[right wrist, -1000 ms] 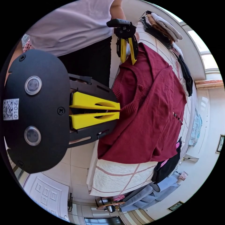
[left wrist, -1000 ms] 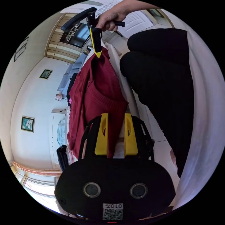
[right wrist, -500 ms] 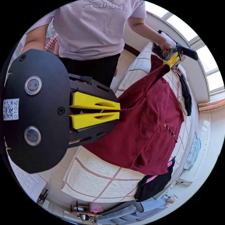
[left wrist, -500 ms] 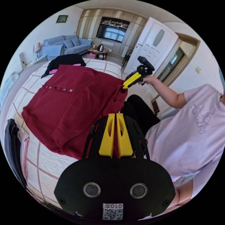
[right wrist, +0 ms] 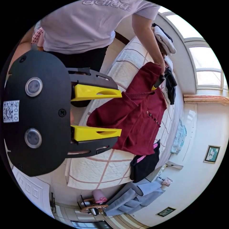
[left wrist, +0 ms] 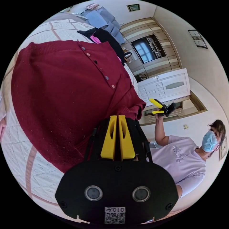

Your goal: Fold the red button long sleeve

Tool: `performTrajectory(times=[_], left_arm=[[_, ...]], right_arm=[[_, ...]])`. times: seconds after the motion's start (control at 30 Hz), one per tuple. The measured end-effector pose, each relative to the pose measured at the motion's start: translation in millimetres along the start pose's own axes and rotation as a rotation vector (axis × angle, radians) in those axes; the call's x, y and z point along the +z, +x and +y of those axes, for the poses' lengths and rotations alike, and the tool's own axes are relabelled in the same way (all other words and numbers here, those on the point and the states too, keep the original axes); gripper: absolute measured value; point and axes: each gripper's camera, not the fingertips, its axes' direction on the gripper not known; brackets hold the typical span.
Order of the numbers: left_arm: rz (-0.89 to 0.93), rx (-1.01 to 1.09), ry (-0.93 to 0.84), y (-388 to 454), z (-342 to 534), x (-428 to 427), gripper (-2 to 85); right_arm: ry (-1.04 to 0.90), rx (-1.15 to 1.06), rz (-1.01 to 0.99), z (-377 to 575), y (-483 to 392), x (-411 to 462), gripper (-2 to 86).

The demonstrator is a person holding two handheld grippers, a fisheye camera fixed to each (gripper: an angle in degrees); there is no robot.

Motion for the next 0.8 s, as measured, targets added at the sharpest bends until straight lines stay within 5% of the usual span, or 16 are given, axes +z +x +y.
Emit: performTrajectory(times=[0.17, 0.47, 0.8], left_arm=[[0.002, -0.005, -0.014, -16, -11, -13, 0.0], [0.000, -0.005, -0.033, -26, -24, -33, 0.1], [0.015, 0.024, -0.017, -14, -11, -44, 0.1]], right_arm=[[0.100, -0.003, 0.307, 32, -91, 36, 12.1], [-0.081, -0.153, 0.502, 27, -140, 110, 15.1], [0.030, -0.213, 0.778, 25, -156, 89, 8.8]])
